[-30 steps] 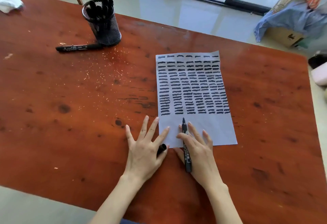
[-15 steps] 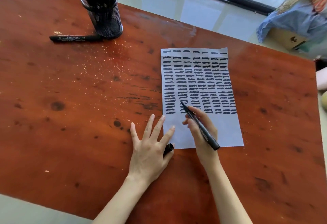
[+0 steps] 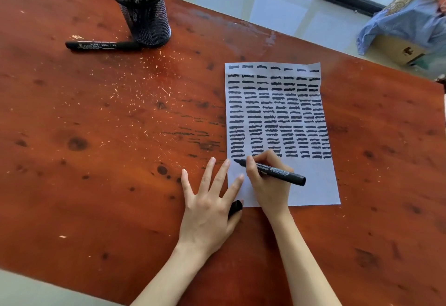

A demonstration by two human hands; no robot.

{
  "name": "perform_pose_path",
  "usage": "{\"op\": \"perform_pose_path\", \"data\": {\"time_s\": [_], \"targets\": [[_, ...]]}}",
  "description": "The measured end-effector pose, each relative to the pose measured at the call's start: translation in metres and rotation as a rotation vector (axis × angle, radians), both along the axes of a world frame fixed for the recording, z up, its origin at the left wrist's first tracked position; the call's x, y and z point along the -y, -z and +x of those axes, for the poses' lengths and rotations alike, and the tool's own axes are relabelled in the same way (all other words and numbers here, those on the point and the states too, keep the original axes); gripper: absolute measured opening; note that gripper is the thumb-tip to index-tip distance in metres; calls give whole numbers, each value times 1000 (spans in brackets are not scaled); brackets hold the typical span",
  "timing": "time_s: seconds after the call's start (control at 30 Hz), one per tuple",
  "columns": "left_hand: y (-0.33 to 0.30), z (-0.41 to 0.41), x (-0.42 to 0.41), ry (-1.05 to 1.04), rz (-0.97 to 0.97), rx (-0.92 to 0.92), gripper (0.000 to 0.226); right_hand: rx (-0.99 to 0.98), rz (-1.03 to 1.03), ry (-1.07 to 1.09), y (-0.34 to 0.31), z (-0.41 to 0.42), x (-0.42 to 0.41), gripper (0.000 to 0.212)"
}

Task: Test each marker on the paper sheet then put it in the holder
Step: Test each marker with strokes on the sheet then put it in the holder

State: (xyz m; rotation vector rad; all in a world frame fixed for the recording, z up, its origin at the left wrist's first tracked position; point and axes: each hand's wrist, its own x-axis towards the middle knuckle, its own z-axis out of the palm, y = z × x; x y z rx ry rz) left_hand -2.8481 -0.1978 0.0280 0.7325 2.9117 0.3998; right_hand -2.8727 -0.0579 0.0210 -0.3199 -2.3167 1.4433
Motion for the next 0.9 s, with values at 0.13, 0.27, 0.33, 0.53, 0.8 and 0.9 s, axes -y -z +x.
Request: {"op": "perform_pose_path", "data": {"time_s": [0.13,0.27,0.33,0.53,0.8,0.9], "targets": [[-1,0,0,1,3,-5,49,-2,39,-9,2,0,-1,30],[-1,0,0,1,-1,6,49,-2,68,-19,1,0,0,32],[-1,0,0,3,-3,12,50,-3,74,-20,1,0,0,32],[-2,-1,0,3,-7,23,49,-6,105,-21,2,-1,1,30],[-2,-1,0,2,-8,28,49,-23,104,2,3,-1,1,27],[-2,-1,0,1,-8,29,49,-34,98,6,3,-1,2,24]]}}
